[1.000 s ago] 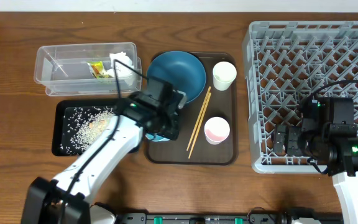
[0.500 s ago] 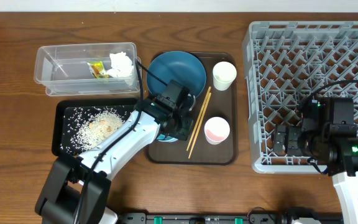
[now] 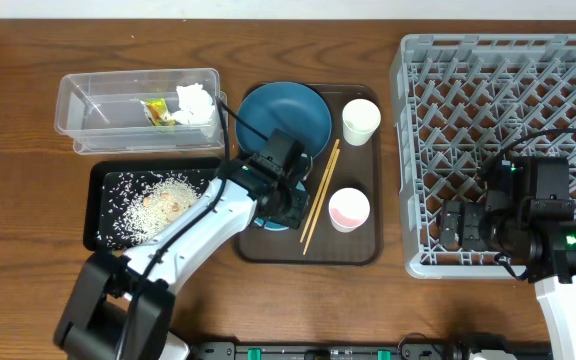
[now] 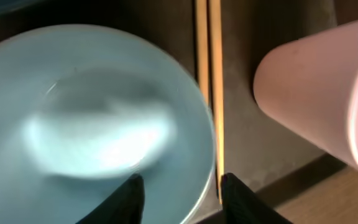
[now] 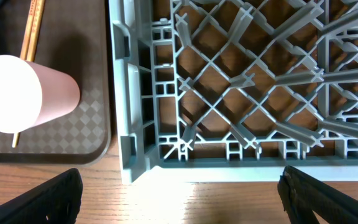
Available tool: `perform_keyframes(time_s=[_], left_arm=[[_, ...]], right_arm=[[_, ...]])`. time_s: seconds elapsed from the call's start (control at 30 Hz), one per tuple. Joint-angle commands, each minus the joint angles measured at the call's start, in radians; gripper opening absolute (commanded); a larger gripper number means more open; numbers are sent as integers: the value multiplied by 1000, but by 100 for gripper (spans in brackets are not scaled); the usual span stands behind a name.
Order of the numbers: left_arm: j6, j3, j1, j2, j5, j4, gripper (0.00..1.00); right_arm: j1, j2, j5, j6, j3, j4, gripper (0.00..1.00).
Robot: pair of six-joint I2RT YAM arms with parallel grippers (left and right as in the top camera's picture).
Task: Sort waste into correct bins and load items into the dishwasher rack
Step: 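Set the emptied bowl back on the brown tray with the left gripper, then grasp the pink cup with the left gripper and lift it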
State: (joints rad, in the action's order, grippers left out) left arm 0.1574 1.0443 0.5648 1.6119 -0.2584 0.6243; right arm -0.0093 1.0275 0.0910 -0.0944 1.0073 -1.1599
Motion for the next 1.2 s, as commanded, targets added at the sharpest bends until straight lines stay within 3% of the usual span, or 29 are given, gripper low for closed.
perform_keyframes(time_s=[0.0,0.27,0.7,0.87,1.0,1.17], left_arm=[[-1,69,1,-95,7,-14,50],[7,70,37,-128,-44,-97,53],[94,70,119,58,-44,-152,53],[118,70,137,117,-43,-158,31],[118,70,139,142,-43,-151,24],[119,70,138,142,-44,-135,6]], right_arm=[[-10,-2,4,13,19,0,99],[-10,-2,3,13,19,1,99],[-10,-2,4,13,19,0,99],[-10,-2,4,13,19,0,99],[-10,-2,4,13,19,0,99],[-10,-2,3,13,19,1,99]])
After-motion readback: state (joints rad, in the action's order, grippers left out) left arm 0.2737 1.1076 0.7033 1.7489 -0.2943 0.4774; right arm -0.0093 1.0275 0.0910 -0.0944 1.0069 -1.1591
